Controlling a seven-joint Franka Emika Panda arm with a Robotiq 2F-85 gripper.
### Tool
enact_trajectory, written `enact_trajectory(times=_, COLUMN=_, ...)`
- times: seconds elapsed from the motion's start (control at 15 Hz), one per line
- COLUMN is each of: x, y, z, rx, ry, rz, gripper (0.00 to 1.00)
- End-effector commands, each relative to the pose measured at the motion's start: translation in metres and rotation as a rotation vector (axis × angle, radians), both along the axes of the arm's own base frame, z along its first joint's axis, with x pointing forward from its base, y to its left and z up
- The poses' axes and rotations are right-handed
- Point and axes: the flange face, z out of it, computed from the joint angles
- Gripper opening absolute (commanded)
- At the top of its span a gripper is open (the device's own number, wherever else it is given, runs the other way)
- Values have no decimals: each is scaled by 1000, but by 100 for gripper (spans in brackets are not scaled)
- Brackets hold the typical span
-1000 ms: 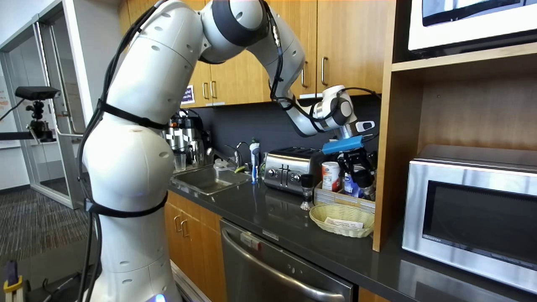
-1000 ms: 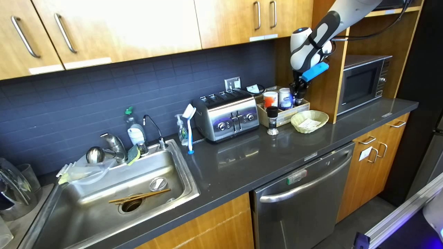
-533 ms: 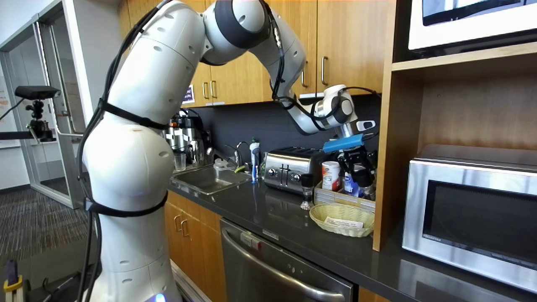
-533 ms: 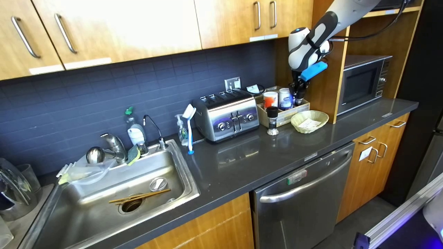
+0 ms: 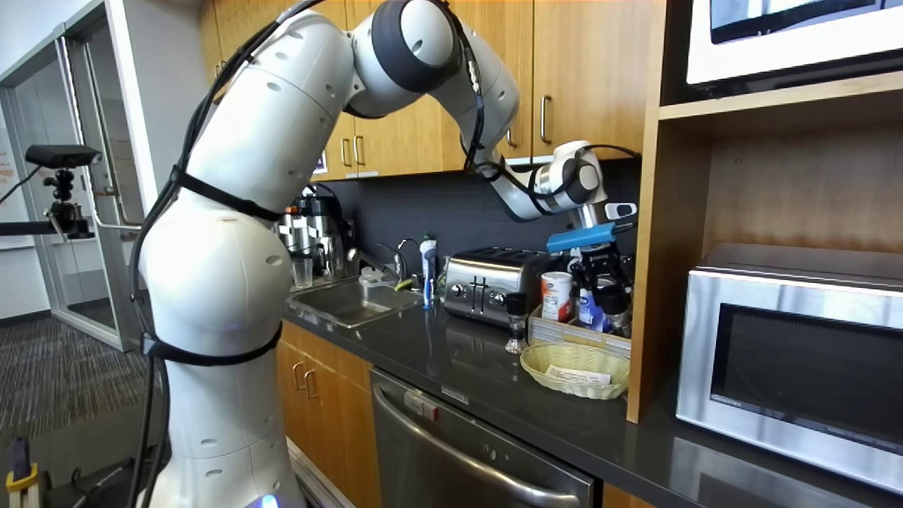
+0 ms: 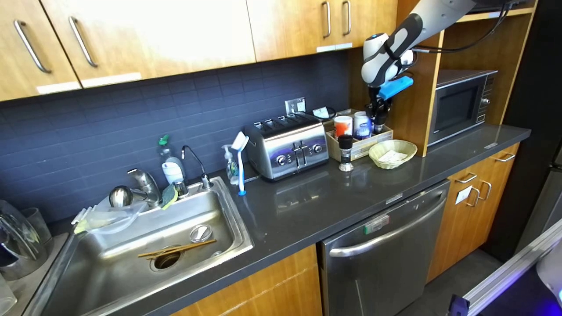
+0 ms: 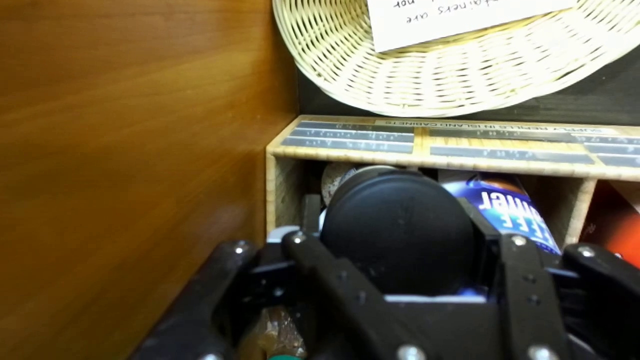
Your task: Put the spice bottle into the box
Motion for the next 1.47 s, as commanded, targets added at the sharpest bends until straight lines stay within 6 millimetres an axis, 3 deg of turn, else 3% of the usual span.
enact_trajectory(times=0.0, x=13, y=-2, z=-1, rx=29, ry=14, rz=-5, gripper=40)
enact_trajectory(times=0.6, x=16, y=-2, z=0, rx=37, ry=23, rz=-15, gripper=40)
enact_trajectory(times=0.67, x=16, y=-2, z=0, rx=38, ry=23, rz=-16, gripper=83)
enact_trajectory(times=0.73, x=16, y=-2, z=0, rx=39, ry=24, rz=-16, gripper=91)
enact_trajectory(times=0.93, x=17, y=-1, z=-1, rx=53, ry=20, rz=-19, gripper=100)
enact_trajectory(times=1.4, x=17, y=1, z=-4, rx=60, ry=20, rz=-21, gripper=100)
